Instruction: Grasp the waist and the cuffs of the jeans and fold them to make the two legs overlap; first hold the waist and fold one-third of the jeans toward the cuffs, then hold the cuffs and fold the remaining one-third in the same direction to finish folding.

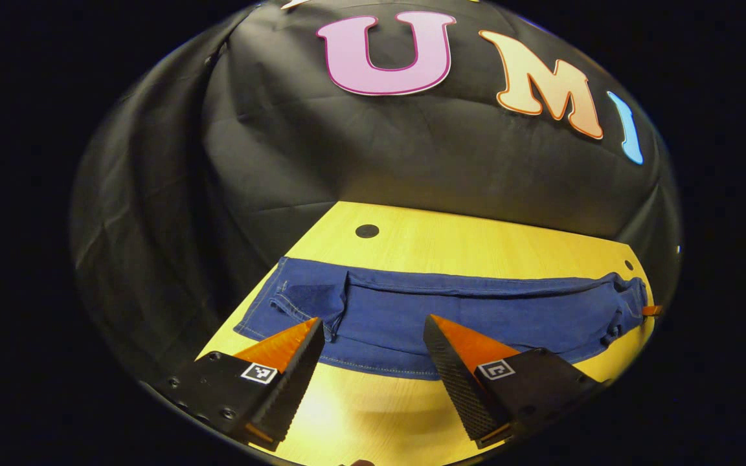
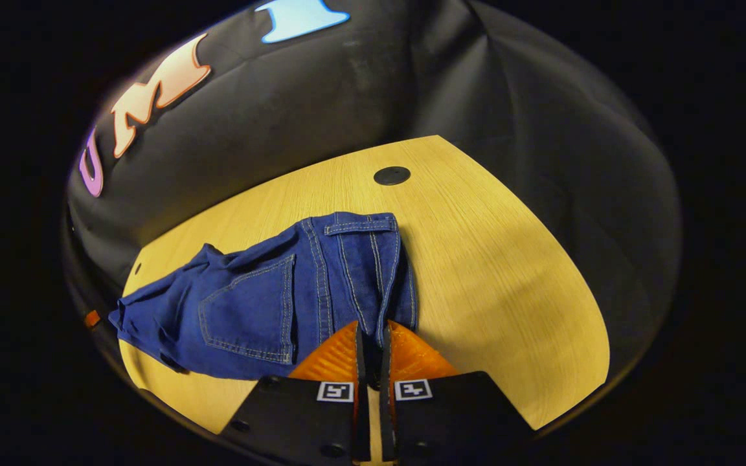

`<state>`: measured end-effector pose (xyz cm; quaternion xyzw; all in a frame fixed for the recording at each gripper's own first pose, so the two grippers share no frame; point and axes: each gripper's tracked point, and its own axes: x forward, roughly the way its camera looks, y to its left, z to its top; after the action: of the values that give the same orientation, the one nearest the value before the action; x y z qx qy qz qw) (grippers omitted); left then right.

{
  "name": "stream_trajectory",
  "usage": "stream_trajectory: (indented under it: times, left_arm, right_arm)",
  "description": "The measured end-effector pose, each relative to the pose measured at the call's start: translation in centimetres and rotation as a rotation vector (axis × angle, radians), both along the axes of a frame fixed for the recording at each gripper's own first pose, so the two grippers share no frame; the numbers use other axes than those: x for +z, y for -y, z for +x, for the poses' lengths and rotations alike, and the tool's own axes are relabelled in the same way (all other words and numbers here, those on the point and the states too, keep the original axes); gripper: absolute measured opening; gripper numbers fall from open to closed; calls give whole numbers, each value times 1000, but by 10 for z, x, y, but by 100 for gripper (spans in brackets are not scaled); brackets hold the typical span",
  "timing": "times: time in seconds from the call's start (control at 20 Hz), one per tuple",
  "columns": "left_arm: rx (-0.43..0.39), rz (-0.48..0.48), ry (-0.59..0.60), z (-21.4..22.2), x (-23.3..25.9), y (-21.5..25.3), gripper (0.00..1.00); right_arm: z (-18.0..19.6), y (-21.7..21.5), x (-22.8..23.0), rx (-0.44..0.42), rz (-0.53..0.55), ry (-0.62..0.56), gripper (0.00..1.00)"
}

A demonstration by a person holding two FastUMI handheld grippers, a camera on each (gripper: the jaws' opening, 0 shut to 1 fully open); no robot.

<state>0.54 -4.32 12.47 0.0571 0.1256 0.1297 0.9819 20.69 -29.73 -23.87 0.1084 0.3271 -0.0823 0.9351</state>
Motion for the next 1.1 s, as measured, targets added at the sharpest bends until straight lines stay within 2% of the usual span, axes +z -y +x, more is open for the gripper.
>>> stream_trajectory:
  times: [0.2,0.35,0.5,0.65,0.75,0.9,1.1]
  left_arm:
    - [-6,-17,35,-2,4,10,96]
    - [-8,-29,39,-6,3,14,95]
    - [-20,-61,49,0,1,19,96]
    - [-43,-76,53,2,1,18,96]
    - [-57,-76,58,2,4,15,95]
    - [-85,-91,77,4,9,6,94]
    - [-106,-119,91,7,7,-9,93]
  right_arm:
    - [2,-13,31,44,-92,80,4]
    - [7,-40,69,79,-31,152,4]
    - [16,-84,110,129,87,249,4]
    - [24,-139,150,185,218,338,4]
    - [26,-177,171,244,248,364,1]
    - [22,-255,178,387,243,366,4]
    - [13,-374,171,587,297,344,3]
